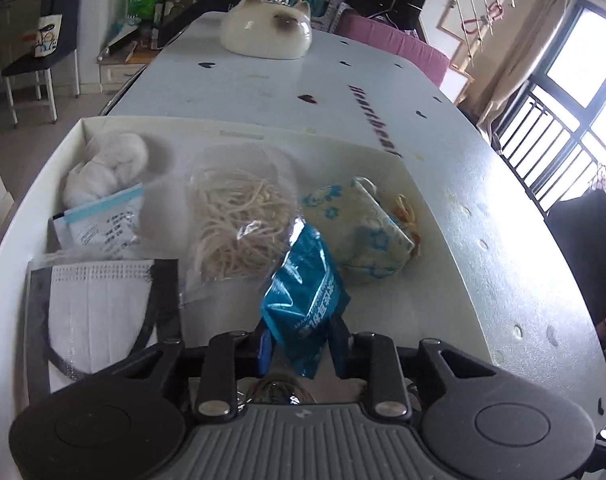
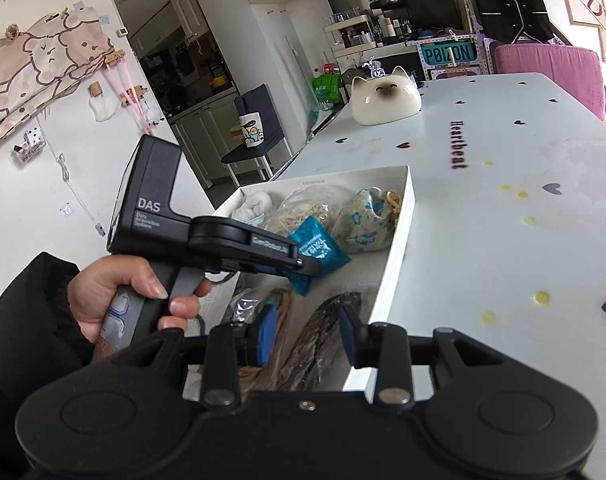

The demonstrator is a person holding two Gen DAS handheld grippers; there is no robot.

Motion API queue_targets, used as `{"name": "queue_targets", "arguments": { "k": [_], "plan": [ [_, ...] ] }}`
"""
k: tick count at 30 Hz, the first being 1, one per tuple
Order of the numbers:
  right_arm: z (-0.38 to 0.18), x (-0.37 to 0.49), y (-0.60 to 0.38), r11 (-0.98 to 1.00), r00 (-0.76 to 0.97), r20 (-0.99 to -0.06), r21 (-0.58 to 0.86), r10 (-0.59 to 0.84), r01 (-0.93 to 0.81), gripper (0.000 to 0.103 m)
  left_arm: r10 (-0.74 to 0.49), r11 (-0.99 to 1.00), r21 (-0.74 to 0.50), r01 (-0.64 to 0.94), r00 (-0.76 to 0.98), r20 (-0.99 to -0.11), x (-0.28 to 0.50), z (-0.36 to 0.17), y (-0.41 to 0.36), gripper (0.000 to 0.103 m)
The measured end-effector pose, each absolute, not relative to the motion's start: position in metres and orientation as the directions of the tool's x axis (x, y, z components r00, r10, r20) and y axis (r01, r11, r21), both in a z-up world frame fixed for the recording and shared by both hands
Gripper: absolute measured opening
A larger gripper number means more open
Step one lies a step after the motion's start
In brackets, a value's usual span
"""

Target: Organize soft objects

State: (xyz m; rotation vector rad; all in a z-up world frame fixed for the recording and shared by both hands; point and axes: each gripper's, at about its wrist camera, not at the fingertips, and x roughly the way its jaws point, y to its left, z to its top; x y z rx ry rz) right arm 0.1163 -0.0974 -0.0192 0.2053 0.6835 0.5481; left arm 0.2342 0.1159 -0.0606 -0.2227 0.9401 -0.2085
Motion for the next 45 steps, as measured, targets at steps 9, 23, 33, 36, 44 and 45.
{"name": "queue_targets", "arguments": {
  "k": [9, 23, 33, 36, 44, 45],
  "plan": [
    [-0.019, 0.116, -0.096, 0.838, 0.641, -0.54, 0.355, 0.545, -0.414, 0.037, -0.369, 0.925, -0.352, 0.142, 0.549, -0.75, 0.228, -0.065, 0.105, 0.029],
    [-0.015, 0.109, -0.098, 0.838, 0.652, -0.526, 0.354, 0.546, -0.416, 0.037, -0.389, 0.909, -0.402, 0.113, 0.58, -0.716, 0.202, -0.037, 0.132, 0.075],
    [-0.013, 0.103, -0.1, 0.833, 0.654, -0.516, 0.359, 0.553, -0.421, 0.041, -0.465, 0.832, -0.554, -0.033, 0.503, -0.728, 0.178, -0.056, 0.172, 0.079],
    [-0.012, 0.103, -0.1, 0.835, 0.656, -0.517, 0.359, 0.55, -0.417, 0.041, -0.508, 0.803, -0.595, -0.034, 0.483, -0.713, 0.17, -0.057, 0.174, 0.081],
    [-0.012, 0.102, -0.097, 0.833, 0.651, -0.519, 0.356, 0.554, -0.424, 0.041, -0.461, 0.85, -0.526, -0.024, 0.451, -0.764, 0.161, -0.062, 0.157, 0.083],
    [-0.012, 0.102, -0.098, 0.833, 0.652, -0.519, 0.355, 0.553, -0.424, 0.041, -0.428, 0.87, -0.493, -0.027, 0.456, -0.78, 0.16, -0.06, 0.156, 0.083]
  ]
}}
